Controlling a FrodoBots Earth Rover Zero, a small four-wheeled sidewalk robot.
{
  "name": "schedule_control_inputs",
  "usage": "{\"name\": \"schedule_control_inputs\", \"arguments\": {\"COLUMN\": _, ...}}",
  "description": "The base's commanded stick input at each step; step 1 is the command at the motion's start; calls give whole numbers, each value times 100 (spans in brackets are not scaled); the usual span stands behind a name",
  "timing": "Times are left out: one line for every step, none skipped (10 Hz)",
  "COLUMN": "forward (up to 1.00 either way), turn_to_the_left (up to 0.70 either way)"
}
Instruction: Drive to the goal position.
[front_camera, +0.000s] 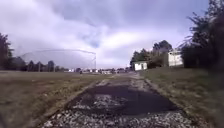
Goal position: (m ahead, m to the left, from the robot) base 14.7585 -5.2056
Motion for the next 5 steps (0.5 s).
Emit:
{"name": "schedule_control_inputs", "arguments": {"forward": 100, "turn_to_the_left": 0}}
{"name": "schedule_control_inputs", "arguments": {"forward": 100, "turn_to_the_left": 0}}
{"name": "schedule_control_inputs", "arguments": {"forward": 100, "turn_to_the_left": 0}}
{"name": "schedule_control_inputs", "arguments": {"forward": 100, "turn_to_the_left": 0}}
{"name": "schedule_control_inputs", "arguments": {"forward": 100, "turn_to_the_left": 0}}
